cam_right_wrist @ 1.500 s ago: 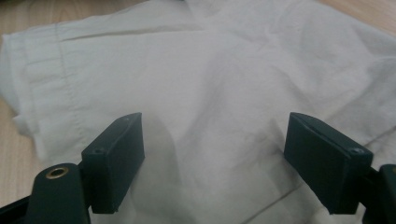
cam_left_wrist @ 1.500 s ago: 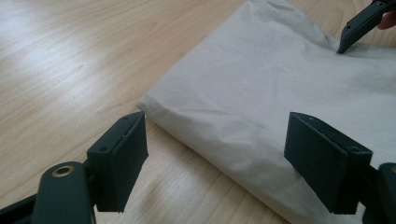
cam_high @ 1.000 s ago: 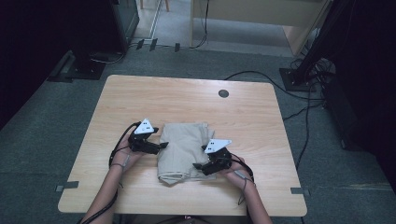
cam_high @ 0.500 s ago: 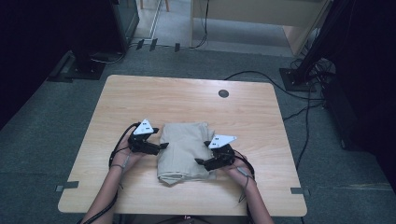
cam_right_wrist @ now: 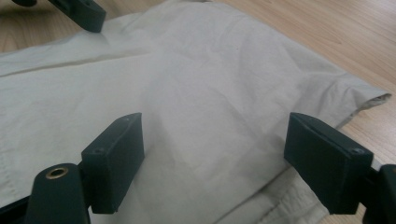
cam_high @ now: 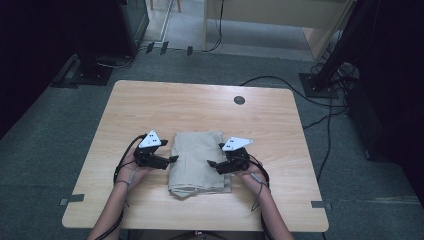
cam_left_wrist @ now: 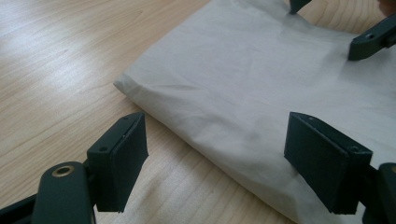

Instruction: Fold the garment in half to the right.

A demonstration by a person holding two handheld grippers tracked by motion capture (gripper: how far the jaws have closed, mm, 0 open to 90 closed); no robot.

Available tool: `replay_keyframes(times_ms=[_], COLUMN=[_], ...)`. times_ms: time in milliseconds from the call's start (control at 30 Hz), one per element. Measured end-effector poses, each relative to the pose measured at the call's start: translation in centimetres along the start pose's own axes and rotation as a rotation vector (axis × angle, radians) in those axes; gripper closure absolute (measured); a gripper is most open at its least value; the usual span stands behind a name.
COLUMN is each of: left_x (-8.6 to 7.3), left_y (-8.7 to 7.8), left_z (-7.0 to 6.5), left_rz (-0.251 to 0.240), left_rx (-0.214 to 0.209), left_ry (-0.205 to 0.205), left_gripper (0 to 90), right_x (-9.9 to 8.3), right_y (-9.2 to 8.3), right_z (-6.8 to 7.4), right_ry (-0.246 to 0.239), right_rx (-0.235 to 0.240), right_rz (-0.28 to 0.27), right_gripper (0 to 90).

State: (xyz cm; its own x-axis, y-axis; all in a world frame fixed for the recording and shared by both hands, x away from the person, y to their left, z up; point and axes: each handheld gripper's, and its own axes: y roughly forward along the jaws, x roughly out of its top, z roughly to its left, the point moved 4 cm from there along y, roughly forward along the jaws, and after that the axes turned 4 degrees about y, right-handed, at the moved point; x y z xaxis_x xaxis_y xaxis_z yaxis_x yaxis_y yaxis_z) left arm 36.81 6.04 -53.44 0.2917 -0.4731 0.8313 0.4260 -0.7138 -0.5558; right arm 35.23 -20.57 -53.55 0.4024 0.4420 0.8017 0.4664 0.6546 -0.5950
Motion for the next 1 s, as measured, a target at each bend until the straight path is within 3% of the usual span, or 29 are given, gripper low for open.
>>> replay_keyframes(times_ms=[233,500,1000], left_x=[-0.7,-0.9,-0.9], left_y=[0.5,0.8,0.0], left_z=[-0.6,-0.8,-0.5], left_rz=[0.060,0.091,0.039], left_rx=[-0.019,-0.017,0.000], left_ry=[0.012,0.027,-0.016], left_gripper=[21.5,21.5,21.5], right_x=[0.0,-0.7,-0.5], right_y=[1.0,1.7,0.2], right_z=[-0.3,-0.6,-0.4], right_ry=[0.028,0.038,0.049], right_rx=[-0.013,-0.014,0.012], right_rz=[0.009,0.042,0.008], right_gripper=[19.6,19.6,18.1])
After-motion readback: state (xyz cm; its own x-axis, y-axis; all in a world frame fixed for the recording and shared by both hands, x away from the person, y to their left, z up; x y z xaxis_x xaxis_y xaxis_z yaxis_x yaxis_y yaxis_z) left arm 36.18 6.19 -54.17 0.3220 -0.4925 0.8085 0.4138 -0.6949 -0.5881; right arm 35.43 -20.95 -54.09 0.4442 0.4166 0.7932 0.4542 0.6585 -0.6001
